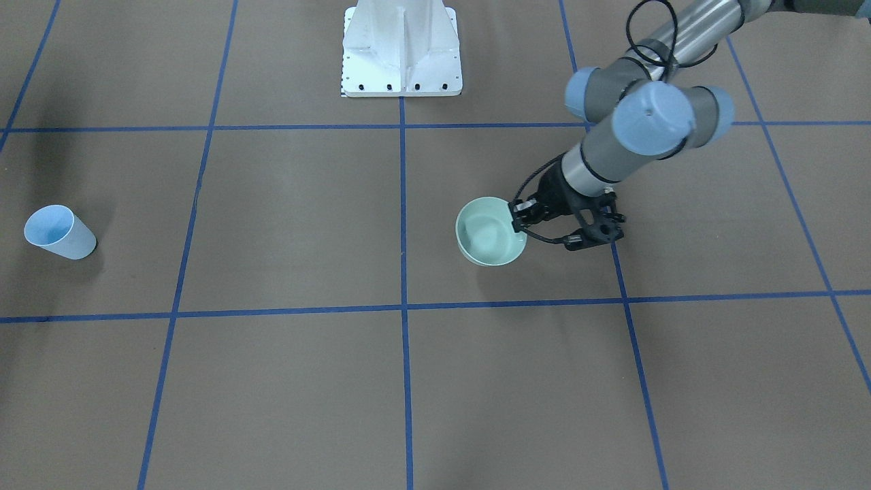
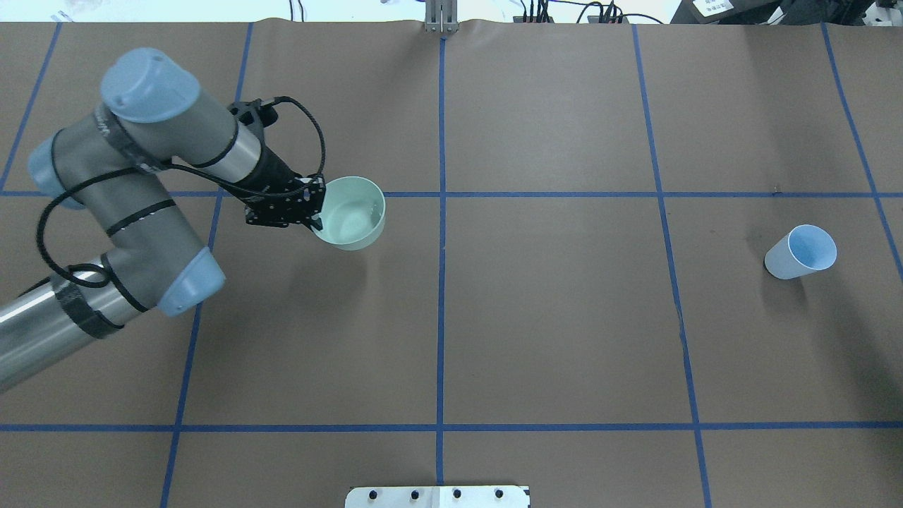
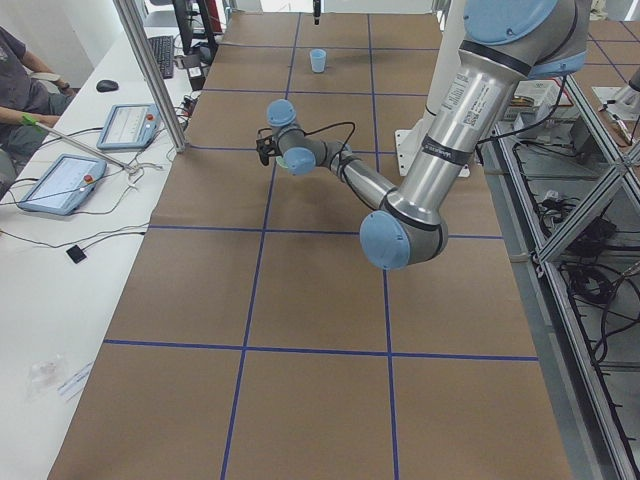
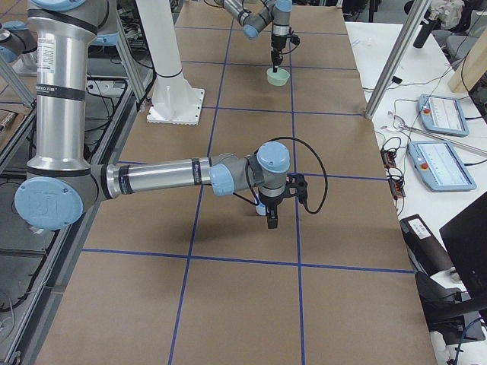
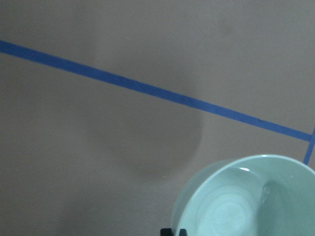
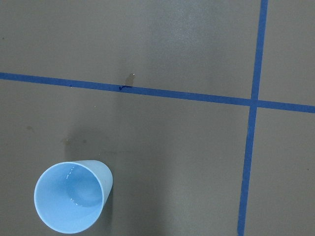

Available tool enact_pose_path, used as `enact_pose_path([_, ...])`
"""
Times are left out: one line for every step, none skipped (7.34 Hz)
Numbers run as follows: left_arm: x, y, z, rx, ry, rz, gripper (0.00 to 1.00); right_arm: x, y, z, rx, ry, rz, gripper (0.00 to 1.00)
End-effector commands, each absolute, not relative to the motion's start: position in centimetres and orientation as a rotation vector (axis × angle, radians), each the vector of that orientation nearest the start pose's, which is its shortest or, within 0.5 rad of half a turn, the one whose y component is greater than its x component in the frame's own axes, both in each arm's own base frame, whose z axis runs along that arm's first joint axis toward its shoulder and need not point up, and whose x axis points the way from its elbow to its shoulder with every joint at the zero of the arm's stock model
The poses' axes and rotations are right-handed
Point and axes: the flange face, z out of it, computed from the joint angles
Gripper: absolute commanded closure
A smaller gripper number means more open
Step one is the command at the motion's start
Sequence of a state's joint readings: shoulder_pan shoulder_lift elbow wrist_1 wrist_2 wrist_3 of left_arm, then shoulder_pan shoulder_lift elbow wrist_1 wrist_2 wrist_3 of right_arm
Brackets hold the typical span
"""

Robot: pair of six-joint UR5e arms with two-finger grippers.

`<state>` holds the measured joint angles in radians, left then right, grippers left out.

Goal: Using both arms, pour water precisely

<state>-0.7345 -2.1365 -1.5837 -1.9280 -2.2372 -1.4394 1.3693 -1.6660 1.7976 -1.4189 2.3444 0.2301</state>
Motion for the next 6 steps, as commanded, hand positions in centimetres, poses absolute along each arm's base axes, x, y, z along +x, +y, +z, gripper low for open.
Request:
enact_pose_path([53.9, -46.9, 22.4, -0.111, 1.017, -0.2, 1.0, -3.1, -46.9, 57.2, 0.1, -0.809, -0.08, 0.0])
enact_pose_path([55.6, -47.6, 21.4, -0.107, 1.009, -0.203, 1.0, -3.1, -46.9, 57.3, 0.098, -0.808, -0.078, 0.0])
enact_pose_path([56.3, -48.1, 20.8, -0.108, 1.006, -0.204, 1.0, -3.2, -46.9, 57.1, 0.099, -0.815, -0.078, 0.0])
enact_pose_path([56.3, -48.1, 21.0, -0.109, 1.005, -0.204, 1.0, -3.2, -46.8, 57.2, 0.097, -0.815, -0.078, 0.0])
enact_pose_path([56.7, -47.8, 21.5, -0.116, 0.996, -0.202, 1.0, -3.2, -46.8, 57.2, 0.097, -0.815, -0.078, 0.0])
enact_pose_path([56.9, -47.6, 21.1, -0.118, 1.0, -0.202, 1.0, -3.2, -46.9, 57.1, 0.1, -0.815, -0.079, 0.0])
